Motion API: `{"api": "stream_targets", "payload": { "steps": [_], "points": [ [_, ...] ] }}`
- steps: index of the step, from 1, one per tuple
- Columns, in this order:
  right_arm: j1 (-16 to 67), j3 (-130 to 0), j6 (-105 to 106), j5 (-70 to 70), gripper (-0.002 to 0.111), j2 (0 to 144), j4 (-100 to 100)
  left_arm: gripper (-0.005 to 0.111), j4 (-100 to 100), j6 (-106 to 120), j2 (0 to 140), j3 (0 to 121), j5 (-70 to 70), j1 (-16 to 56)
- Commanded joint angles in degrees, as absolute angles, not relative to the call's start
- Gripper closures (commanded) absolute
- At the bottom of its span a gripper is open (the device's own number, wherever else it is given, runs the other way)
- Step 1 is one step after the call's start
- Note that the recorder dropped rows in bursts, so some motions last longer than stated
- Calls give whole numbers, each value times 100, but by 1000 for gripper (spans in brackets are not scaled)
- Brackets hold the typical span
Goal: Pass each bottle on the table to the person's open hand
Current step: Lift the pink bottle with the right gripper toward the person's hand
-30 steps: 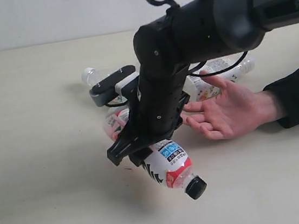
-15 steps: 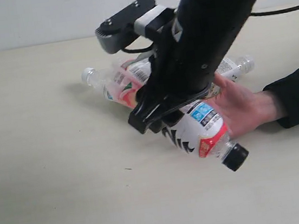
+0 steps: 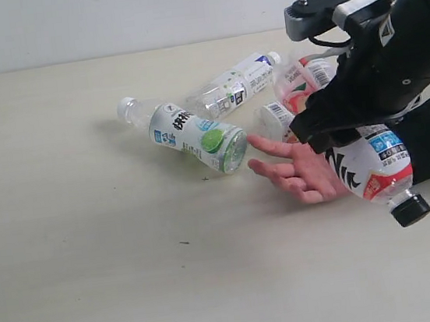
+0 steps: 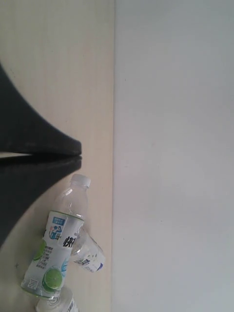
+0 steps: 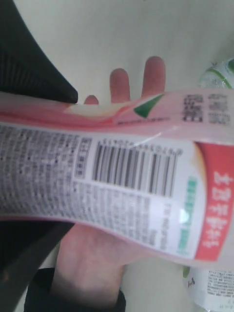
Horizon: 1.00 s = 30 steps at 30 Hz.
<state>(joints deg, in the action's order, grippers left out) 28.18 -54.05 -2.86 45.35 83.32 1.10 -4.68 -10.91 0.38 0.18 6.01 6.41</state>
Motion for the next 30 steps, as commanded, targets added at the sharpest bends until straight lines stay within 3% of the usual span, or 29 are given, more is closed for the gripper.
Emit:
{"api": "stream_targets", "payload": {
  "steps": [1,18,21,30],
  "points": [
    [2751,-5362,-254,4146,108,8672,196,106,-481,-1091,0,0,566,630],
    [2751,-5362,-288,3753,106,9653,-44,106,-481,-1091,0,0,566,630],
    [2751,-5362,-288,3738,96,9653,-44,106,-481,-1091,0,0,566,630],
    [2751,-5362,-288,3585,49,9653,-44,106,-481,-1091,0,0,566,630]
  ]
}}
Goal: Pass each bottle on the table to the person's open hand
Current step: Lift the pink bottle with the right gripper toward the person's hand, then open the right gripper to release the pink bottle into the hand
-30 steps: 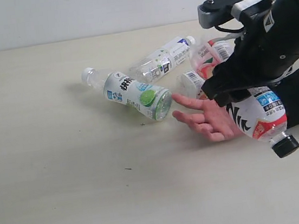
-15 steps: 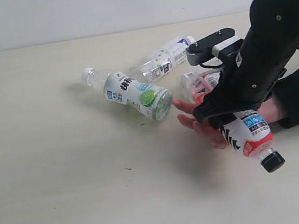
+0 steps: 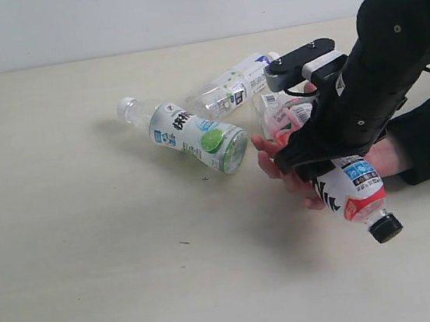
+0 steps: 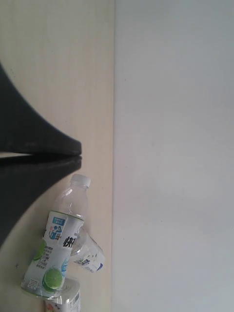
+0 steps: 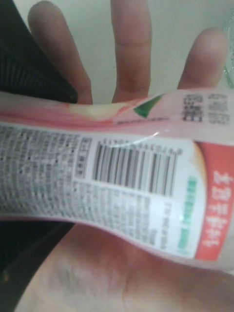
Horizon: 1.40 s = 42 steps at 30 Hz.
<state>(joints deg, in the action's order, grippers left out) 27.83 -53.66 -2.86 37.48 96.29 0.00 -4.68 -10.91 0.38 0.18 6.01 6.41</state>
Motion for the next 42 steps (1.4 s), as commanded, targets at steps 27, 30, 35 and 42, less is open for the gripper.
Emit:
{"api": "stream_targets", "payload": {
  "steps": [27,30,35,42],
  "points": [
    [2765,-5260,-263,3776,26,7449,-44,106,-481,-1091,0,0,566,630],
    [2765,-4925,-263,3752,50,6701,0,106,-481,-1091,0,0,566,630],
    [2765,-3319,-773,2826,108,4399,0,106,-481,-1091,0,0,566,630],
    [2765,-2638,-763,2420,108,3329,147,106,-481,-1091,0,0,566,630]
  ]
}}
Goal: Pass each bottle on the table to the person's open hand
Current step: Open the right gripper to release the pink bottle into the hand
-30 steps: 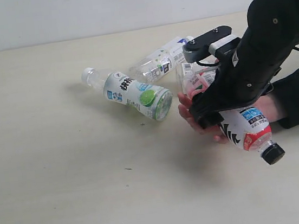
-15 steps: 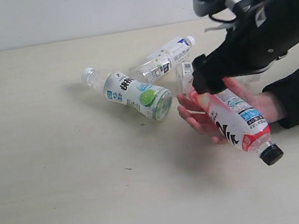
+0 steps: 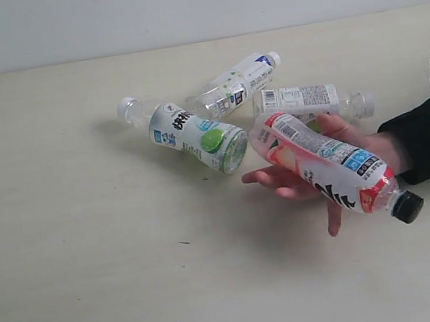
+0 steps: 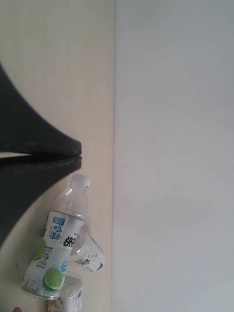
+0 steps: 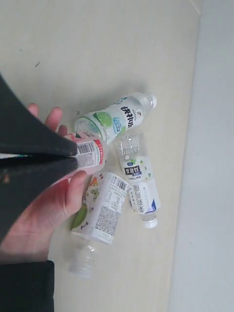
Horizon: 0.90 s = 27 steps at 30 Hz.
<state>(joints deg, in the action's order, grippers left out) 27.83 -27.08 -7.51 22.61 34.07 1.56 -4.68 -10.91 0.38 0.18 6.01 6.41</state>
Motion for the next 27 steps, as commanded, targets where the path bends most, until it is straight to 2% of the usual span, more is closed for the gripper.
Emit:
{"api": "stream_targets", "payload": {
  "steps": [1,16,27],
  "points": [
    [2765,-2625,-751,2749,108,3329,89,106,-481,-1091,0,0,566,630],
    [2765,-1853,-1725,1288,108,3541,203,106,-481,-1091,0,0,566,630],
    [2765,-1812,-1021,1545,108,3541,239,106,-481,-1091,0,0,566,630]
  ]
}}
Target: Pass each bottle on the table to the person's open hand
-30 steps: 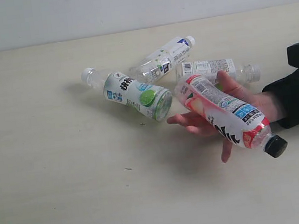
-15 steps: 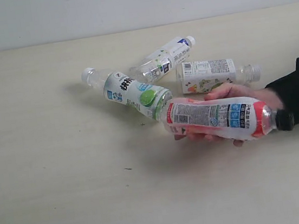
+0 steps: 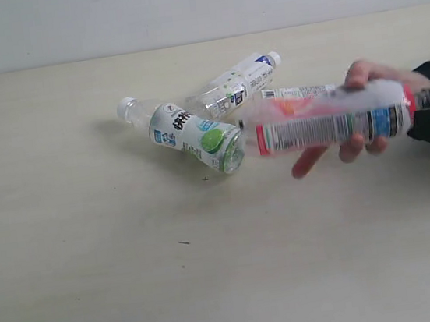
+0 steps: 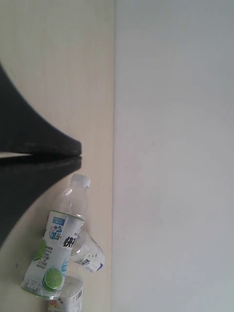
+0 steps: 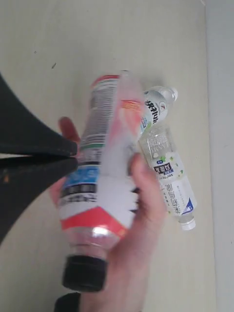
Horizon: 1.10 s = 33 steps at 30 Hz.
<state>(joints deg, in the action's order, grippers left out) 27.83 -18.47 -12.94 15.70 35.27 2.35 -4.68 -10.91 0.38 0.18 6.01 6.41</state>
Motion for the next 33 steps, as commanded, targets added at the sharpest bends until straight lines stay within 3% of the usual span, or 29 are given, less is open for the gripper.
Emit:
{"api": "stream_targets", "payload": {
  "steps": [1,6,17,33],
  "points": [
    [2765,-1812,-981,1532,108,3541,239,106,-481,-1091,0,0,566,630],
    [2765,-1812,-982,1504,106,3541,262,106,-481,-1091,0,0,566,630],
    [2765,-1812,-708,1319,85,2159,262,106,-481,-1091,0,0,566,630],
    [2870,-1812,-1412,1671,85,473,-498,106,-481,-1091,0,0,566,630]
  ]
}}
